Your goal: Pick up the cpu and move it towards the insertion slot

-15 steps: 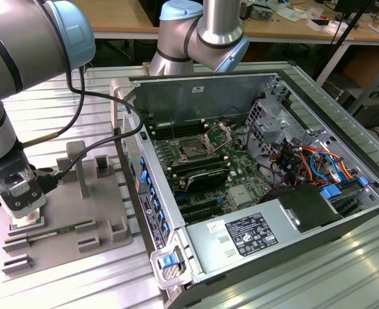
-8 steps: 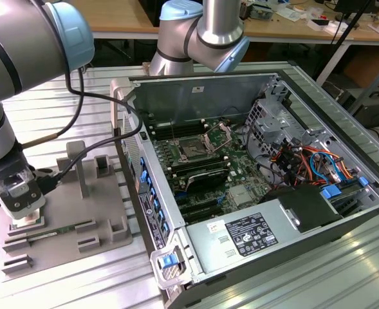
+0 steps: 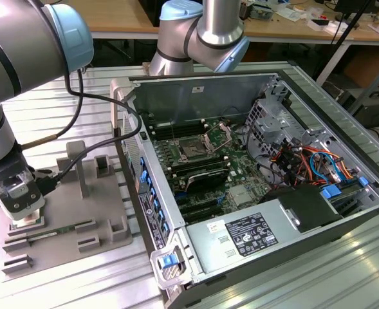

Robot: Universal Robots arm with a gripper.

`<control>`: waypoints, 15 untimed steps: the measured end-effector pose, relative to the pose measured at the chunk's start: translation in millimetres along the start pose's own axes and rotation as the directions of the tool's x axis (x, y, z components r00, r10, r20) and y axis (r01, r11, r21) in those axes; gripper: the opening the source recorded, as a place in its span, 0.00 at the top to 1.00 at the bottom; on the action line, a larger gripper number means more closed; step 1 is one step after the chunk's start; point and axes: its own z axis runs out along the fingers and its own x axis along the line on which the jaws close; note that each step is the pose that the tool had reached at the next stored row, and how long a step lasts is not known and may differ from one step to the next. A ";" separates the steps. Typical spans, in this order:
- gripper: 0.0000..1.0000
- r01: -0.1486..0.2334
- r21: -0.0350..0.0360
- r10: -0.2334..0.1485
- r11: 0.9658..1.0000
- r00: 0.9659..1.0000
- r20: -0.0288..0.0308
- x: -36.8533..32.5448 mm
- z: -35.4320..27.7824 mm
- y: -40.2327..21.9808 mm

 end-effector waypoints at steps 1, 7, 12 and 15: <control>0.89 0.000 0.000 0.000 1.000 1.000 0.000 0.0 0.0 0.0; 0.71 0.000 0.000 0.000 1.000 1.000 0.000 0.0 0.1 0.0; 0.46 0.000 0.000 0.000 1.000 1.000 0.000 0.0 0.2 0.0; 0.40 0.000 0.000 0.000 1.000 1.000 0.000 0.0 0.2 0.0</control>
